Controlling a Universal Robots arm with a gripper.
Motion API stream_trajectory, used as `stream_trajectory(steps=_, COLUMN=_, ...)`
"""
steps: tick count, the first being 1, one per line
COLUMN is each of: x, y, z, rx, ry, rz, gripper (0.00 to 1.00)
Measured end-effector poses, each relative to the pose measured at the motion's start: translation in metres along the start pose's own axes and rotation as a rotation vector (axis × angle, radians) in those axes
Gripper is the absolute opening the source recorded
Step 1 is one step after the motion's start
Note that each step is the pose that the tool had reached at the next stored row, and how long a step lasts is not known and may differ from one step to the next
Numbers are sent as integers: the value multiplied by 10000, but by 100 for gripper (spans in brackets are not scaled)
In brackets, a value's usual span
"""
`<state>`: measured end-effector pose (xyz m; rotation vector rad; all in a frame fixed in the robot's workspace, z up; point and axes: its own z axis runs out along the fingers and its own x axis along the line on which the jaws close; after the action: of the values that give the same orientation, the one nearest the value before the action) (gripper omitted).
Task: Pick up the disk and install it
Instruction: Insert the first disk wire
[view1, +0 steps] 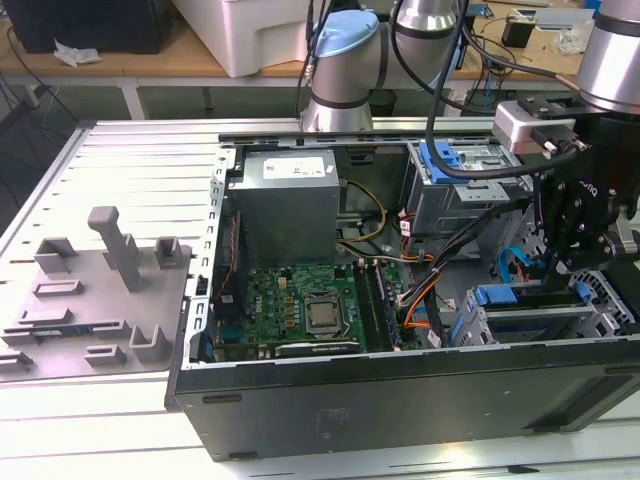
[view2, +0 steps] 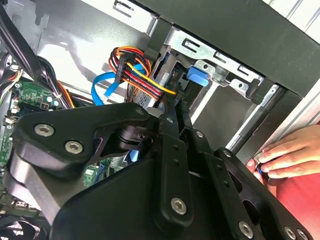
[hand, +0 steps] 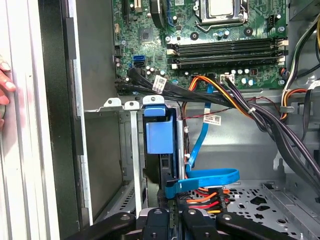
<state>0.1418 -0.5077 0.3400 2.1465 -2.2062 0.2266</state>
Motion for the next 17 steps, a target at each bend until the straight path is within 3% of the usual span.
stream_trajectory(steps=17, x=-4, y=2, z=27, rx=0, ry=4, rz=0, gripper=17)
